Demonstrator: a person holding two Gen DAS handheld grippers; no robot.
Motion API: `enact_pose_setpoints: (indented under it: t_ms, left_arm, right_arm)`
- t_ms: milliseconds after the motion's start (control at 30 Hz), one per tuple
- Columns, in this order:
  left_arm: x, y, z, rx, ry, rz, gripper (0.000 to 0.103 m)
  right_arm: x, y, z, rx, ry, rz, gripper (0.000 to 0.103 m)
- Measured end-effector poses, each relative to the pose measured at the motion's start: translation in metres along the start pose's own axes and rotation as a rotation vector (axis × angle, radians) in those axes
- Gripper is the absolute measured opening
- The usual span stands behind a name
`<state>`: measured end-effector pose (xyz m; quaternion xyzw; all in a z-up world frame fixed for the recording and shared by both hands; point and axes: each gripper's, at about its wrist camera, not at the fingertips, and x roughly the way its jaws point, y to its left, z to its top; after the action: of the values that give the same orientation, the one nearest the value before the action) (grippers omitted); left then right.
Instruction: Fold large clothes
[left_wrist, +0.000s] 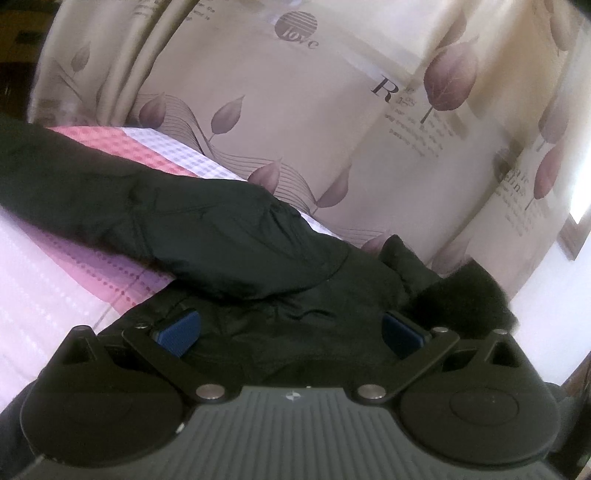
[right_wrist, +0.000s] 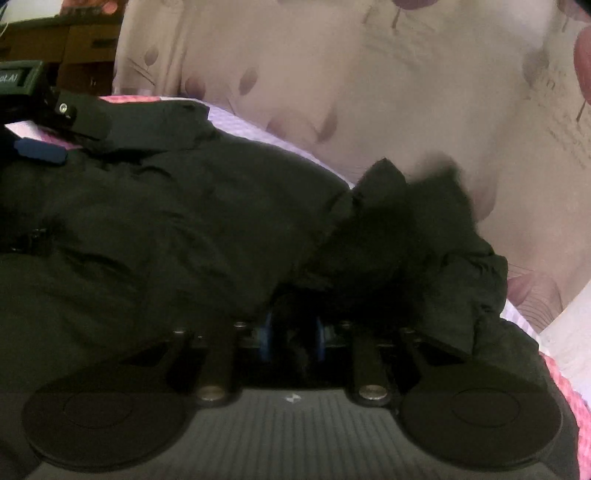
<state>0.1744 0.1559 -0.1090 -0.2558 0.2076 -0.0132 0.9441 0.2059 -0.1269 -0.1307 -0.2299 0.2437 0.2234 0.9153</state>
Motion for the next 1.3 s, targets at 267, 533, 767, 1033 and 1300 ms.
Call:
enact_pose_setpoints:
  t_ms: [267, 533, 767, 1033, 1300]
  left_arm:
    - [0.0, 0.002, 0.0, -0.016, 0.001, -0.006, 0.103]
    - [0.0, 0.004, 0.003, -0.026, 0.013, -0.042, 0.103]
    - [0.017, -0.033, 0.028, 0.088, 0.112, -0.08, 0.101]
    - [0.087, -0.082, 0.024, 0.217, 0.19, -0.012, 0.097]
    - [0.111, -0.101, 0.002, 0.274, 0.324, -0.039, 0.041]
  right_arm:
    - [-0.001, -0.013, 0.005, 0.047, -0.044, -0.003, 0.075]
    - [-0.019, -0.012, 0.005, 0.108, -0.04, -0.004, 0.081]
    - [-0.108, -0.033, -0.037, 0.27, -0.08, 0.007, 0.081]
    - [-0.128, -0.112, -0.101, 0.394, 0.09, -0.373, 0.081]
    - [-0.098, -0.145, -0.114, 0.435, 0.124, -0.436, 0.047]
